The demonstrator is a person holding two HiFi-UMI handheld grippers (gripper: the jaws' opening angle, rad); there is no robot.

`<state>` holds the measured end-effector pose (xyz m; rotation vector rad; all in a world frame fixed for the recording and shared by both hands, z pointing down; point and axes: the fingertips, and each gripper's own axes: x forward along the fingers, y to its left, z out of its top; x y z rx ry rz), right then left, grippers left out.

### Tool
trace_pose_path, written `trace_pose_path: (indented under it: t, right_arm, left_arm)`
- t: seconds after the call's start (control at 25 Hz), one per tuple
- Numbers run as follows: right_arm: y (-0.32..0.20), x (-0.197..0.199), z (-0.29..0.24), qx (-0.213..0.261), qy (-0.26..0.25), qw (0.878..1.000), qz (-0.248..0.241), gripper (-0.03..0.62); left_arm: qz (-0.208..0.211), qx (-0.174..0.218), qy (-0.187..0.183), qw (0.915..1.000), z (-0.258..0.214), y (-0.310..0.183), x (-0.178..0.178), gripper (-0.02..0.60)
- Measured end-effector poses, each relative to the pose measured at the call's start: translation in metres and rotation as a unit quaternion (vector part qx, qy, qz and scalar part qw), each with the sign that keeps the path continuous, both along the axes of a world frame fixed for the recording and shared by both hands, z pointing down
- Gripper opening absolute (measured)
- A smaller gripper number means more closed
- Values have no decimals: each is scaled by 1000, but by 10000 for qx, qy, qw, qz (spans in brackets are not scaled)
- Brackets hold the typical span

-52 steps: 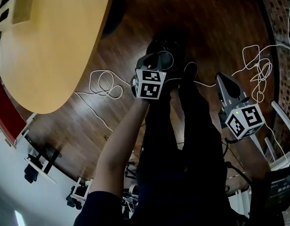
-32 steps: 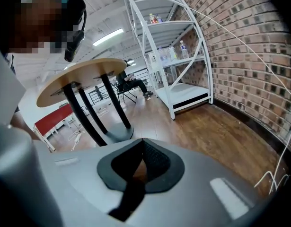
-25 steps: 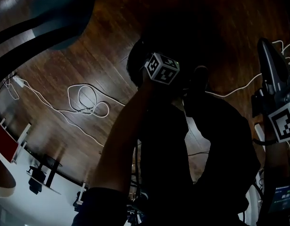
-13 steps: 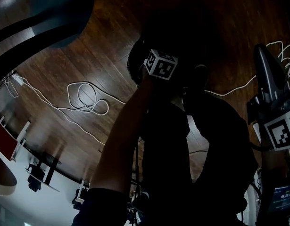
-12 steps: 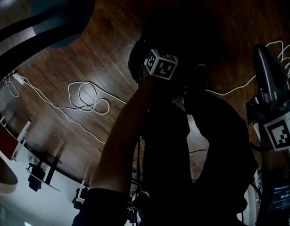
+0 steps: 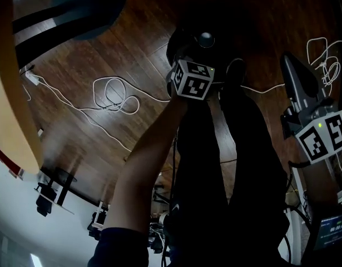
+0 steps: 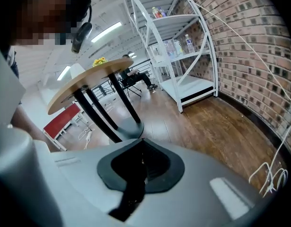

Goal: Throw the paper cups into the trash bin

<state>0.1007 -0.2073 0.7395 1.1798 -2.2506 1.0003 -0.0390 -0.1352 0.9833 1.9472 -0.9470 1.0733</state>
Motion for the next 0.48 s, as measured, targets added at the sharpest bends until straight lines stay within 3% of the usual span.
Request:
trace_pose_path:
  t: [0.24,0.4,0.48]
  right_arm:
    - [14,-29,-48,148,356,9990,-245,9]
    - [56,-52,-101,-260,325,9988,-272,9]
    - [68,-64,-134,-231,259,9991,-237,9]
  left_arm:
    - [-705,646,507,9941,-162,-17,-33,117]
    - [-957,724,752,9899,-284,27,-51,101]
    - [-987,990,826,9867,-340,38,-60,92]
